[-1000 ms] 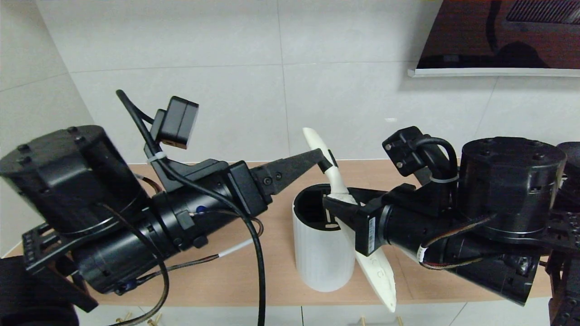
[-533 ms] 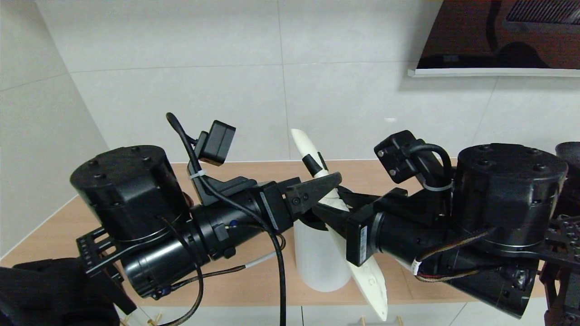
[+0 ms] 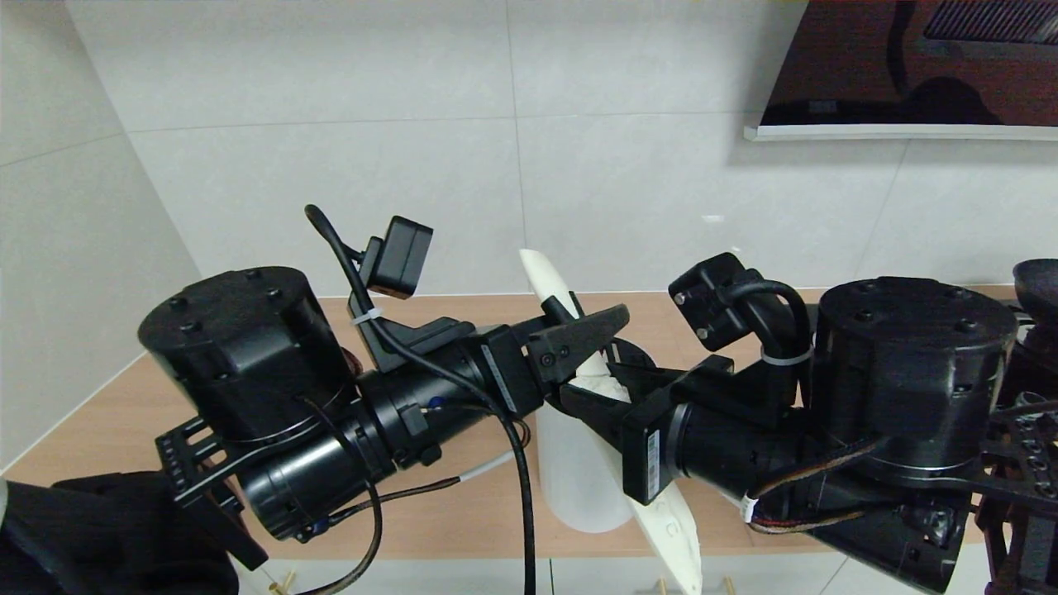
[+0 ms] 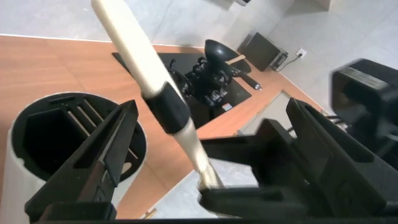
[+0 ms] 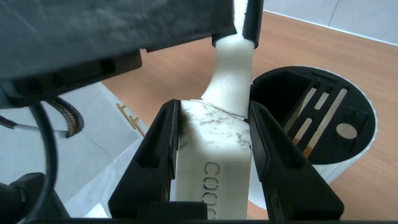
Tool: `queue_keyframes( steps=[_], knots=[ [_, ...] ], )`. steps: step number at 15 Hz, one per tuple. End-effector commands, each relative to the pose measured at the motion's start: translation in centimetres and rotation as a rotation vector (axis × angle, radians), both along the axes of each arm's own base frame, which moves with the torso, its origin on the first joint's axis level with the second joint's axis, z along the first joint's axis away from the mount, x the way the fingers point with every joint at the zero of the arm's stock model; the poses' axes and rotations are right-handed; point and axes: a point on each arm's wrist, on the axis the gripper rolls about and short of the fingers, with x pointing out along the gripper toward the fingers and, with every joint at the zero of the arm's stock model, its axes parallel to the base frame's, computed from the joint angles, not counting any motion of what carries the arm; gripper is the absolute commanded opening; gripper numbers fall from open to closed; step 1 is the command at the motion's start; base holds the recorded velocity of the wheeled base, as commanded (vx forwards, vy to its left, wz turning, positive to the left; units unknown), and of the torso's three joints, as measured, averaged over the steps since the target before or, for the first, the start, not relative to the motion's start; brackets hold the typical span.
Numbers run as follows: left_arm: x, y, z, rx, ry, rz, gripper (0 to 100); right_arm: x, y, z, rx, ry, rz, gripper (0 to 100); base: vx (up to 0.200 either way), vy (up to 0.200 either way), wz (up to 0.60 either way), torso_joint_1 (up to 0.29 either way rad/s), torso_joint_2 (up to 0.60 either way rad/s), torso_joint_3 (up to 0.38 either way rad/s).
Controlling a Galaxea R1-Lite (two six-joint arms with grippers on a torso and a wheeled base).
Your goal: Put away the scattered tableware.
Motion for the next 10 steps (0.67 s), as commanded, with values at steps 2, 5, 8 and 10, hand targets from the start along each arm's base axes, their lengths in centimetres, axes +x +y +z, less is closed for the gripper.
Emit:
queue_keyframes(
  steps=[2,5,8,10],
  knots=[
    [0.08,-0.07,-0.12,0.002,0.003,0.0,100,-0.48,0.25,-0.08,-0.002,0.002,0.018,0,0.0,0.0,0.0,0.0,0.0,0.0],
    [0.08,-0.07,-0.12,0.001,0.004,0.0,100,-0.66,0.29,-0.09,0.01,-0.01,0.023,0,0.0,0.0,0.0,0.0,0.0,0.0],
    [0.09,-0.07,-0.12,0.002,0.003,0.001,0,-0.64,0.29,-0.05,0.011,-0.012,0.014,0,0.0,0.0,0.0,0.0,0.0,0.0],
    [0.07,-0.06,-0.14,0.002,0.003,0.0,0,-0.64,0.29,-0.05,0.011,-0.012,0.012,0,0.0,0.0,0.0,0.0,0.0,0.0]
  ],
)
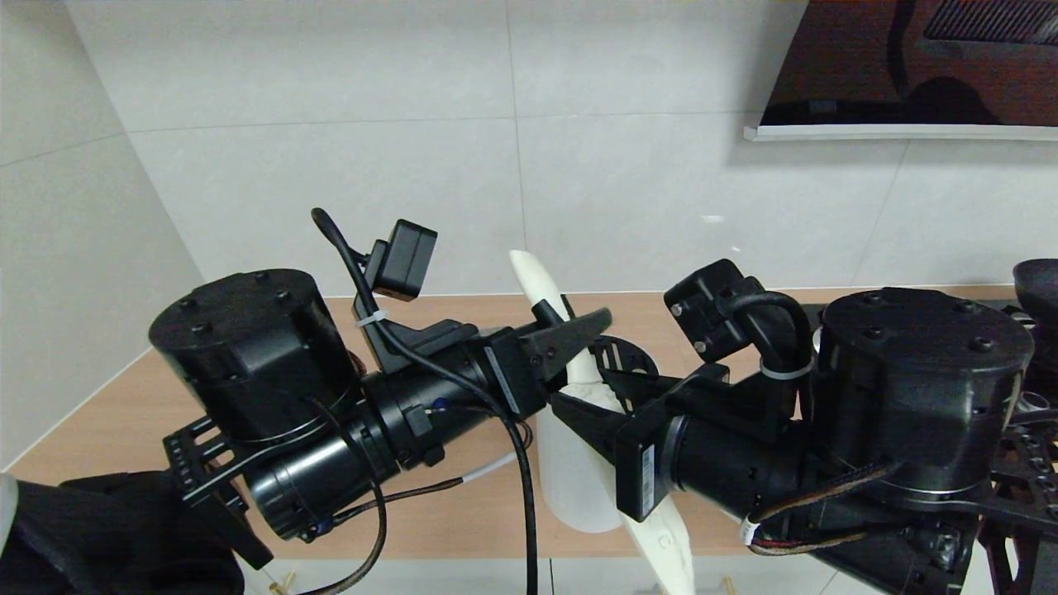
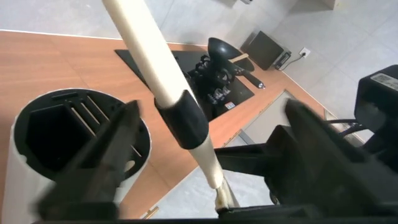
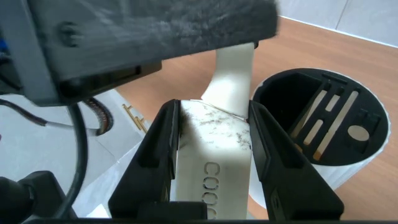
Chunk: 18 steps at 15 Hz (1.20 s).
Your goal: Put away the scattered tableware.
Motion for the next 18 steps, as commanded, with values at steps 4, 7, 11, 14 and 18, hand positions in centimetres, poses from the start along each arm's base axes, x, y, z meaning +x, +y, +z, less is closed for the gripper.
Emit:
queue_keyframes(
  steps=[4,7,11,14,18],
  knots=[
    [0.0,0.0,-0.1,0.003,0.004,-0.001,0,0.0,-0.1,0.0,0.001,-0.001,0.0,0,0.0,0.0,0.0,0.0,0.0,0.0],
    [0.0,0.0,-0.2,0.002,0.005,-0.001,0,0.0,-0.1,0.0,0.001,-0.002,-0.008,0,0.0,0.0,0.0,0.0,0.0,0.0],
    [-0.1,0.1,-0.2,-0.001,0.002,-0.003,0,0.0,-0.1,0.1,0.004,-0.005,-0.017,0,0.0,0.0,0.0,0.0,0.0,0.0],
    [-0.2,0.0,-0.2,-0.002,0.003,-0.007,0,0.0,-0.1,0.1,0.005,-0.004,-0.018,100,0.0,0.0,0.0,0.0,0.0,0.0],
    [-0.1,0.0,0.9,-0.032,-0.024,0.037,0,0.0,-0.4,0.5,0.036,-0.028,-0.027,100,0.0,0.0,0.0,0.0,0.0,0.0]
  ],
)
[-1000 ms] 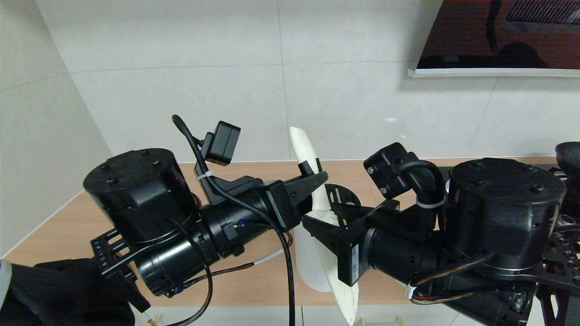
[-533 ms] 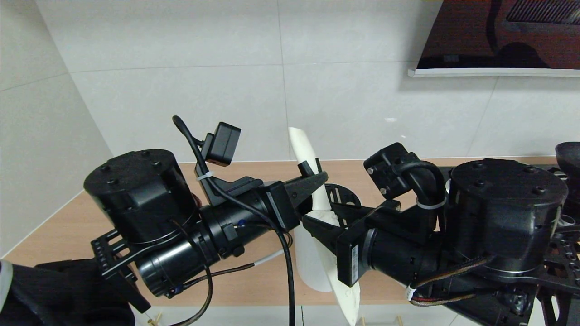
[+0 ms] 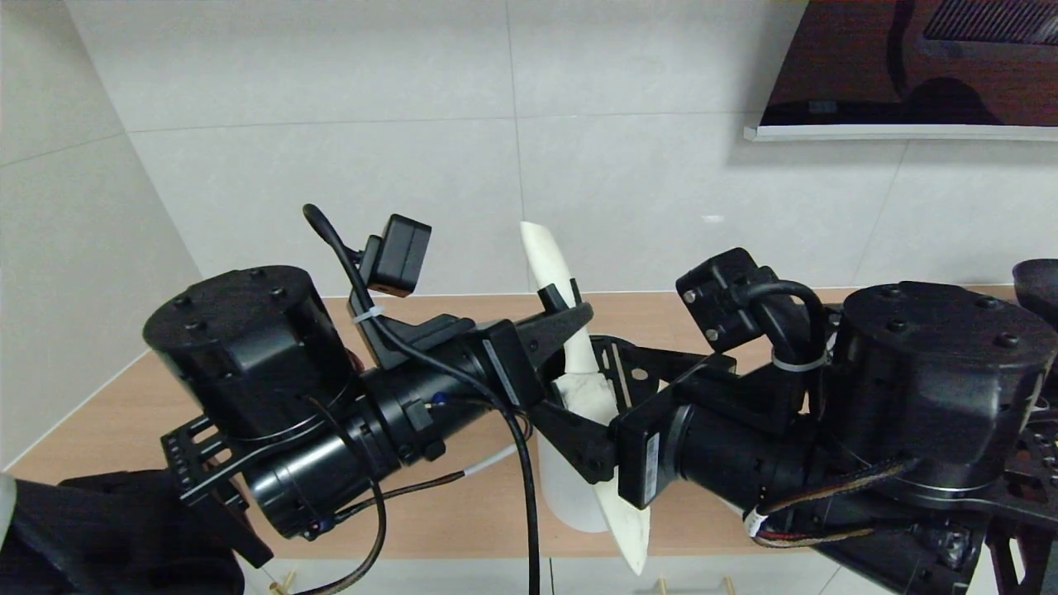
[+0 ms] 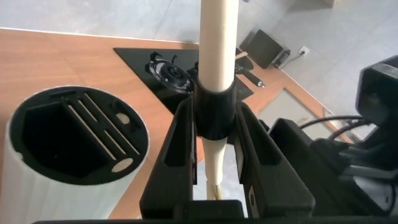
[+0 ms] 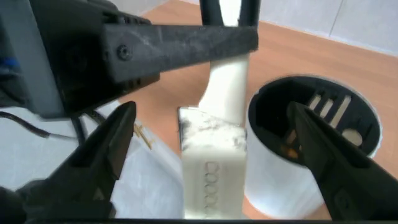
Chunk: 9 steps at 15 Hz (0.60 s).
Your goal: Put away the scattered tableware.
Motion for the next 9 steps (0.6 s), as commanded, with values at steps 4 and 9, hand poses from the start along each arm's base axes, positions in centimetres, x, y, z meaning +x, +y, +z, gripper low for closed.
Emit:
queue_keyframes(
  steps=[4,9],
  knots=[
    [0.5,0.2,4.3,-0.059,-0.059,0.141,0,1.8,-4.6,2.8,0.083,-0.065,-0.141,100,0.0,0.0,0.0,0.0,0.0,0.0],
    [1.6,1.1,11.9,-0.043,-0.091,0.418,0,4.9,-10.0,4.5,0.12,-0.114,-0.349,100,0.0,0.0,0.0,0.0,0.0,0.0]
  ],
)
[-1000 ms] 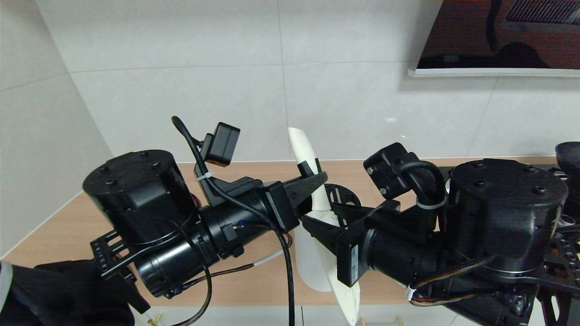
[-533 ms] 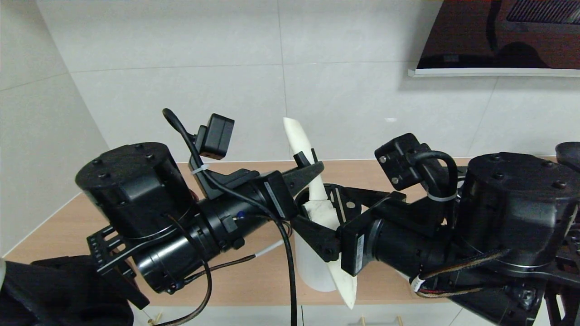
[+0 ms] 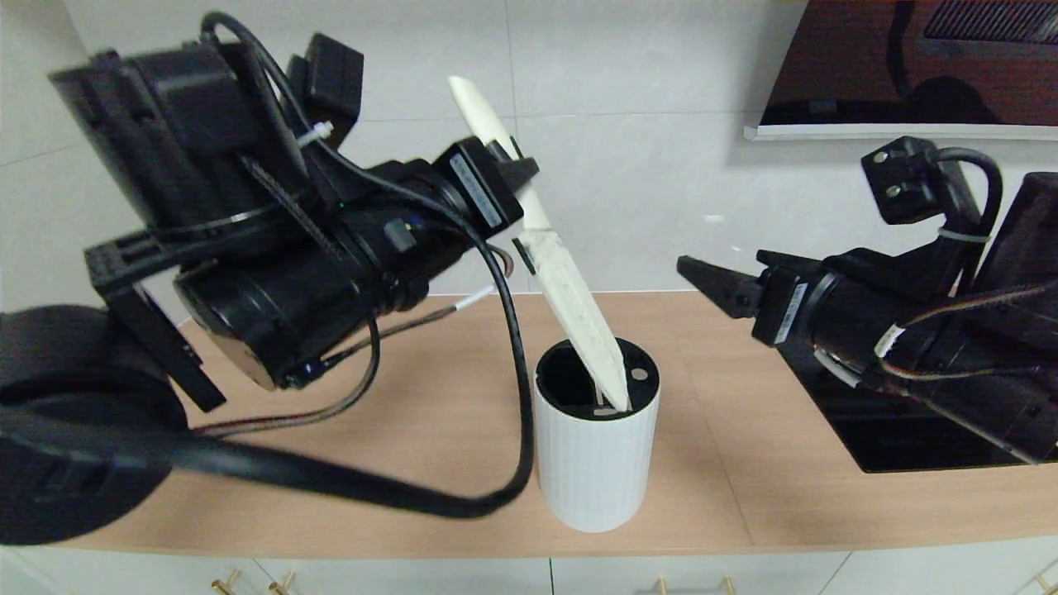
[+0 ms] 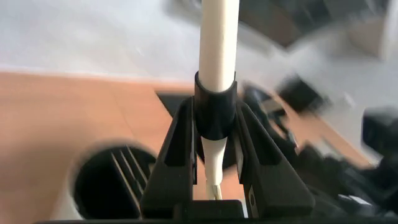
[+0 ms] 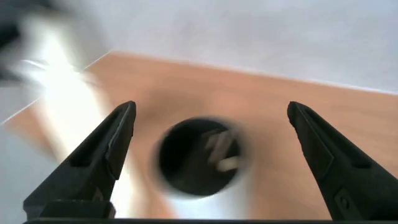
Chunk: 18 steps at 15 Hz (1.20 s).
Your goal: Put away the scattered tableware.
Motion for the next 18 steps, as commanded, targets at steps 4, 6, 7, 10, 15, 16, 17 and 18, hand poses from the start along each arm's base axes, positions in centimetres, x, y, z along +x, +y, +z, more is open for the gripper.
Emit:
queue_keyframes(
  steps=[4,6,7,10,15,16,17,18],
  knots=[
    [-1.7,-0.5,2.1,0.127,-0.117,0.25,0,0.6,-1.1,0.2,0.001,-0.004,-0.046,100,0.0,0.0,0.0,0.0,0.0,0.0],
    [-2.4,-2.0,1.5,0.181,-0.148,0.312,0,0.8,-1.0,0.0,-0.002,0.001,-0.046,100,0.0,0.0,0.0,0.0,0.0,0.0],
    [-2.1,-3.0,0.2,0.263,-0.168,0.377,0,0.7,-1.0,0.0,-0.001,0.0,-0.046,100,0.0,0.0,0.0,0.0,0.0,0.0],
    [-0.5,-5.3,-2.7,0.334,-0.267,0.453,0,0.8,-1.0,-0.1,-0.005,0.003,-0.046,100,0.0,0.0,0.0,0.0,0.0,0.0],
    [0.0,-6.7,-4.4,0.363,-0.253,0.432,0,1.0,-0.8,-0.4,-0.012,0.011,-0.046,100,0.0,0.0,0.0,0.0,0.0,0.0],
    [0.1,-6.8,-4.5,0.364,-0.252,0.432,0,0.9,-0.9,-0.3,-0.011,0.01,-0.046,100,0.0,0.0,0.0,0.0,0.0,0.0],
    [0.3,-7.1,-5.0,0.375,-0.245,0.429,0,0.9,-0.9,-0.4,-0.013,0.013,-0.046,100,0.0,0.0,0.0,0.0,0.0,0.0],
    [0.3,-7.1,-5.1,0.378,-0.244,0.428,0,0.9,-0.9,-0.4,-0.013,0.013,-0.046,100,0.0,0.0,0.0,0.0,0.0,0.0]
  ],
)
